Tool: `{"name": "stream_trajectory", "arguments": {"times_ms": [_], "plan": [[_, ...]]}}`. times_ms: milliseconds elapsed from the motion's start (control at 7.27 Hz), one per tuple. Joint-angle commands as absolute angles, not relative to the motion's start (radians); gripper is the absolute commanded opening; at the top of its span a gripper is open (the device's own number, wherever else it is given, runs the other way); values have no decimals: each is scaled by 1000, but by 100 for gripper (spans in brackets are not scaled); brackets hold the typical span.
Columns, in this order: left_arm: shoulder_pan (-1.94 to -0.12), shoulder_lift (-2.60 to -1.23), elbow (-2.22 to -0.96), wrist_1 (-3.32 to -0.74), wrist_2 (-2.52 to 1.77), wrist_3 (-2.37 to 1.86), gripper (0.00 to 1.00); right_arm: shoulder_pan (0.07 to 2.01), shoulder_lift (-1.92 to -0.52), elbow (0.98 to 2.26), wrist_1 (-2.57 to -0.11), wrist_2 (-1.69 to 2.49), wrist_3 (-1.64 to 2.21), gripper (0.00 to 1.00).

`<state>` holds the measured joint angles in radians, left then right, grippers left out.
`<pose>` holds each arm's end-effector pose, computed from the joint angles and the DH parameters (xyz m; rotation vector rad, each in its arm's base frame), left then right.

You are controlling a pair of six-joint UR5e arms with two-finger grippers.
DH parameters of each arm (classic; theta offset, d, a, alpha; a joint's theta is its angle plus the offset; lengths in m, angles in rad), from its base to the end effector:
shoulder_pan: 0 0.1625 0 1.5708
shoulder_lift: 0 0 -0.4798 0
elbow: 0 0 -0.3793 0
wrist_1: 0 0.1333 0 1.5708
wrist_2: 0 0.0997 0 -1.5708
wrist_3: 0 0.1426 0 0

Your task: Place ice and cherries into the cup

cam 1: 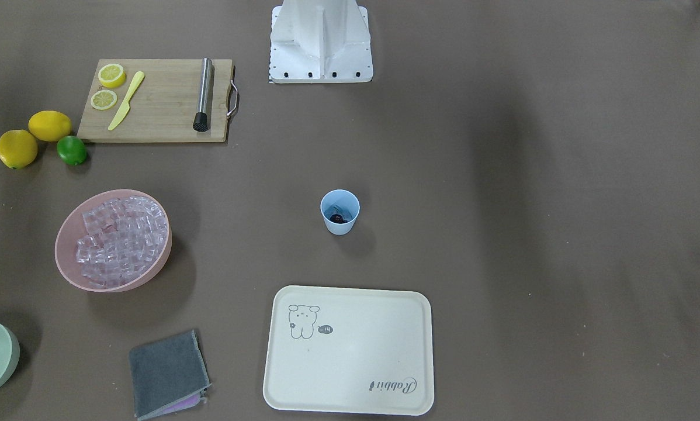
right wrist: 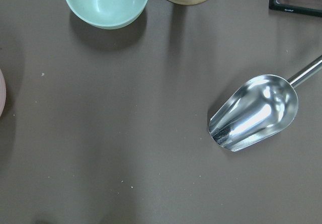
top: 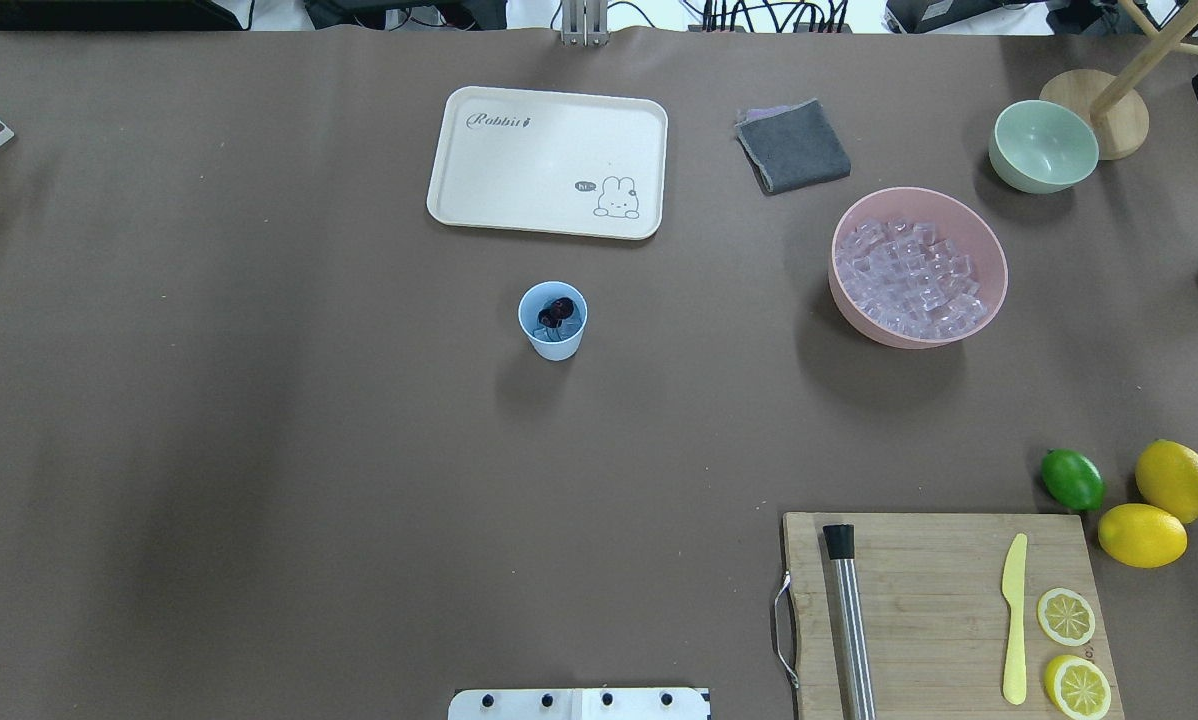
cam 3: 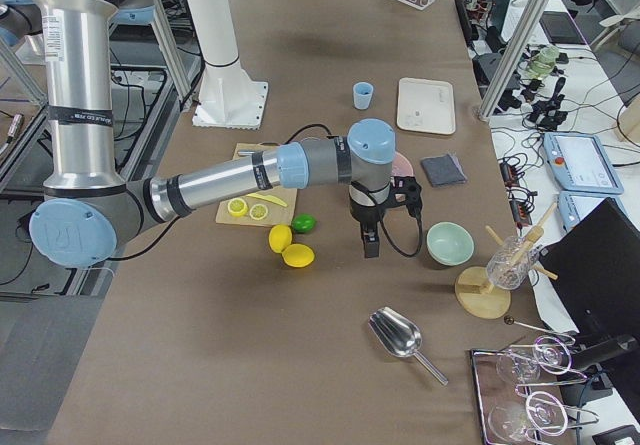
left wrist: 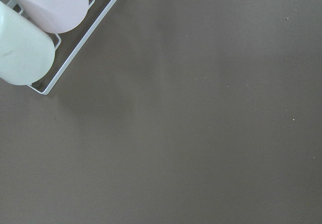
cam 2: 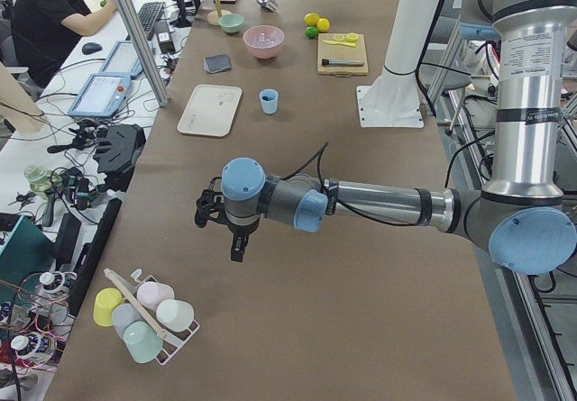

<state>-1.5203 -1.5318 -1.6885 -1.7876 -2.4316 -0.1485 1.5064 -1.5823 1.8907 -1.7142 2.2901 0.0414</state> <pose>-0.0008 -0.4825 0.6720 0.1906 0.8771 0.0358 0.0089 -0.4734 0.6166 0.1197 -0.7251 -0.0813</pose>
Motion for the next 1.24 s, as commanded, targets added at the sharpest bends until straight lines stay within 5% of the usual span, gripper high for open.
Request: {"name": "stream_trajectory", "arguments": {"times_ms": [0,1101], "plan": [[-1522,-1528,-1690,-1799,-2430,-149,98,1506,-1588,1888,-1715,2290,41,100],[-1516,-1476,-1717,-1784,-2325,-147,98,1523,-1620,1887,-1715,2292,48,100]]}}
